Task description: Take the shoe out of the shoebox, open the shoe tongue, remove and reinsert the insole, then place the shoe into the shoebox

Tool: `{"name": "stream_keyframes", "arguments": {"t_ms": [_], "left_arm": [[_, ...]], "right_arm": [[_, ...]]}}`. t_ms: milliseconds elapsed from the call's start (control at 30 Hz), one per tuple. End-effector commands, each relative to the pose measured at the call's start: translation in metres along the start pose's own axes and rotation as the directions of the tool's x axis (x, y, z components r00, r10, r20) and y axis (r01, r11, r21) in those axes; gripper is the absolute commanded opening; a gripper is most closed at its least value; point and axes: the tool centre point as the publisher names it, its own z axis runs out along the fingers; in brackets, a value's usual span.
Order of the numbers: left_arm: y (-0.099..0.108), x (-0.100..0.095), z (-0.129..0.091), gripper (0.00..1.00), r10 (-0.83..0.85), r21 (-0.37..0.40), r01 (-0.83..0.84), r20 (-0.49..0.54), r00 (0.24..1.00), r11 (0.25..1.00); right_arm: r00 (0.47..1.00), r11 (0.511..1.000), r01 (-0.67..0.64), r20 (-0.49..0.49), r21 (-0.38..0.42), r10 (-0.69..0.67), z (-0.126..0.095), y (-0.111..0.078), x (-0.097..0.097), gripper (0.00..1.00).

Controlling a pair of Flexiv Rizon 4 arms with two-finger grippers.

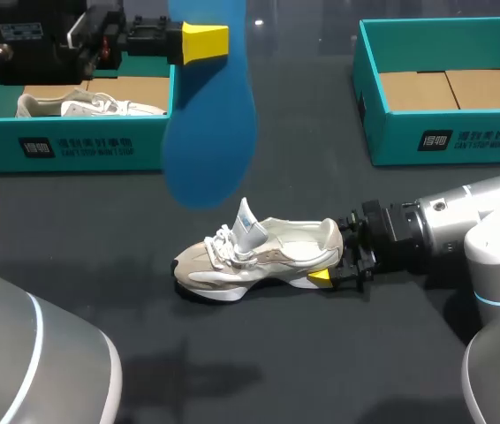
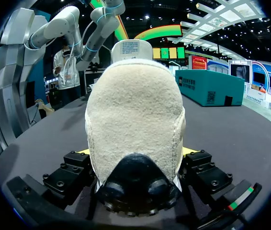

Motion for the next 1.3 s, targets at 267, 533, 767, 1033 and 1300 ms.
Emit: {"name": "stream_keyframes", "arguments": {"t_ms": [267, 533, 767, 1033, 1300], "left_arm": [[0.035, -0.013, -0.005, 0.00, -0.119, 0.025, 0.119, 0.007, 0.993, 0.993], [0.051, -0.016, -0.001, 0.00, -0.162, 0.020, 0.161, 0.013, 0.987, 0.987], [0.057, -0.016, -0.002, 0.00, -0.175, -0.004, 0.175, -0.002, 0.985, 0.984], [0.057, -0.016, -0.002, 0.00, -0.175, -0.004, 0.175, -0.002, 0.985, 0.984], [0.057, -0.016, -0.002, 0.00, -0.175, -0.004, 0.175, -0.002, 0.985, 0.984]], "right_arm": [[1.000, 1.000, -0.001, 0.000, 0.005, 0.001, 0.003, -0.001, 0.001, 0.00], [1.000, 1.000, -0.001, 0.000, 0.005, 0.001, 0.003, -0.001, 0.001, 0.00], [1.000, 1.000, -0.001, 0.000, 0.005, 0.001, 0.003, -0.001, 0.001, 0.00], [1.000, 1.000, 0.001, 0.008, 0.017, -0.001, 0.000, -0.001, -0.001, 0.00], [1.000, 0.999, 0.003, 0.011, 0.046, -0.003, -0.008, -0.002, -0.002, 1.00]]}}
